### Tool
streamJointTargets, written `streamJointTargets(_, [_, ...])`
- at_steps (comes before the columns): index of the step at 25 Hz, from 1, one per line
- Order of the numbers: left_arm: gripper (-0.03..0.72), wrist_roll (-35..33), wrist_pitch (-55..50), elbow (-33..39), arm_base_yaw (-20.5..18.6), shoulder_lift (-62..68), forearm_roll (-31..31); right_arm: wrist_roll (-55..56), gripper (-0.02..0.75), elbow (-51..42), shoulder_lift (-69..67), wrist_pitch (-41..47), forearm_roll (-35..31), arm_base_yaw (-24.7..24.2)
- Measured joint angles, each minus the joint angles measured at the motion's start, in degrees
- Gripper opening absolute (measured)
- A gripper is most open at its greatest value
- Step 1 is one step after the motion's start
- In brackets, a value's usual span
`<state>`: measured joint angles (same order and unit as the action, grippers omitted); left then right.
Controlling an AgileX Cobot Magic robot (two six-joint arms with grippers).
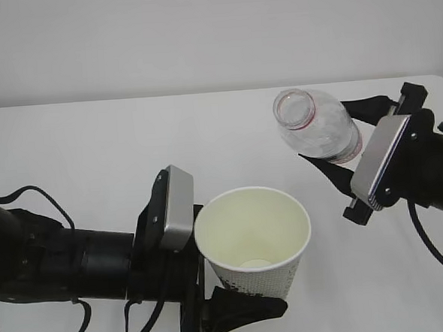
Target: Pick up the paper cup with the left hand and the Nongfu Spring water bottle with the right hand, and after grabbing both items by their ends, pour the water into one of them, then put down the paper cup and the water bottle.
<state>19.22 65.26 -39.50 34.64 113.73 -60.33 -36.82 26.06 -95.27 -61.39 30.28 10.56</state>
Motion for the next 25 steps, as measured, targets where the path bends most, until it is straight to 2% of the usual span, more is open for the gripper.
streamJointTargets(25, [0.526,-0.24,0.00,0.00,0.00,0.00,0.00,-10.75,0.509,0.00,0.00,0.00,-0.10,0.00])
